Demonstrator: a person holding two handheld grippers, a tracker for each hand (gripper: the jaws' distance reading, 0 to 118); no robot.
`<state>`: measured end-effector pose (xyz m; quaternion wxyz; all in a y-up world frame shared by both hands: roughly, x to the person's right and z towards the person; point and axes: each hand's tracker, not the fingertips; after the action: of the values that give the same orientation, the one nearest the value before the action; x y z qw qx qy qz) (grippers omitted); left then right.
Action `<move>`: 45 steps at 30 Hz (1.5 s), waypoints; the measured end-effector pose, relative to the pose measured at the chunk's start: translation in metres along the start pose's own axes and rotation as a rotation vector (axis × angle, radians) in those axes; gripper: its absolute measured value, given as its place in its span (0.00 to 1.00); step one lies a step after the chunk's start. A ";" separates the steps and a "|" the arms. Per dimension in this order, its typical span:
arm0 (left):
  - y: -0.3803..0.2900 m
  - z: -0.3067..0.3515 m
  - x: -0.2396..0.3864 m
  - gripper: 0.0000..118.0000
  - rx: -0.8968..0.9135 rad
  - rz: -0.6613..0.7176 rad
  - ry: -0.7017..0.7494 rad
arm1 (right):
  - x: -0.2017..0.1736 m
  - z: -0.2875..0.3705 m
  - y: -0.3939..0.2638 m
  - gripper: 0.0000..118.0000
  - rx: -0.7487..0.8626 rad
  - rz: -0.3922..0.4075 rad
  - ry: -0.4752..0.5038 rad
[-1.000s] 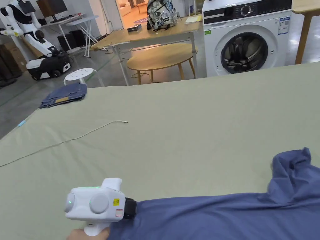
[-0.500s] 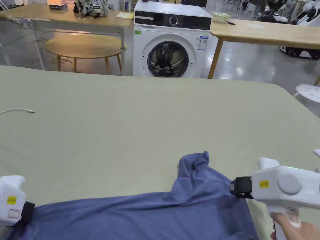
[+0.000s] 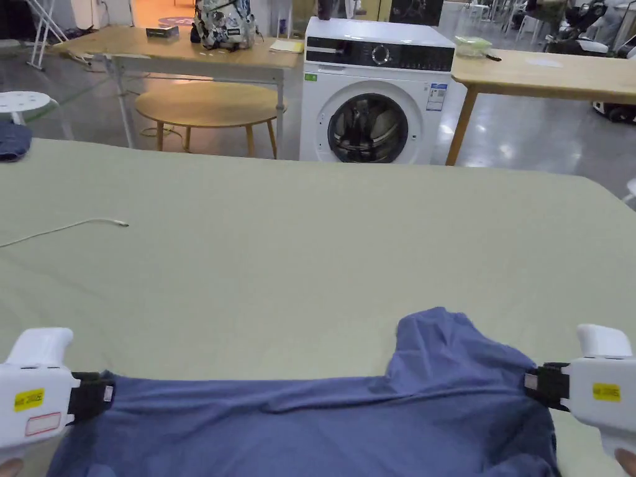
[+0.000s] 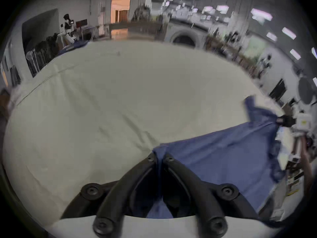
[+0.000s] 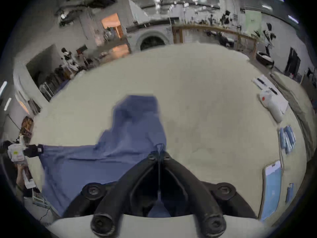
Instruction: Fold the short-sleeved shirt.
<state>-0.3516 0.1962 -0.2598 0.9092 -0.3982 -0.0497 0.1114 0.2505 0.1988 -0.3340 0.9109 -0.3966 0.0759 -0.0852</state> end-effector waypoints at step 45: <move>-0.120 0.241 0.126 0.55 0.810 -0.204 0.288 | -0.115 0.230 -0.170 0.75 0.810 0.188 -0.355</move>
<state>-0.2526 0.3198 -0.0084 0.9959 -0.0141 0.0860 -0.0248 0.1697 0.2730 -0.0454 0.9954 -0.0080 -0.0850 0.0445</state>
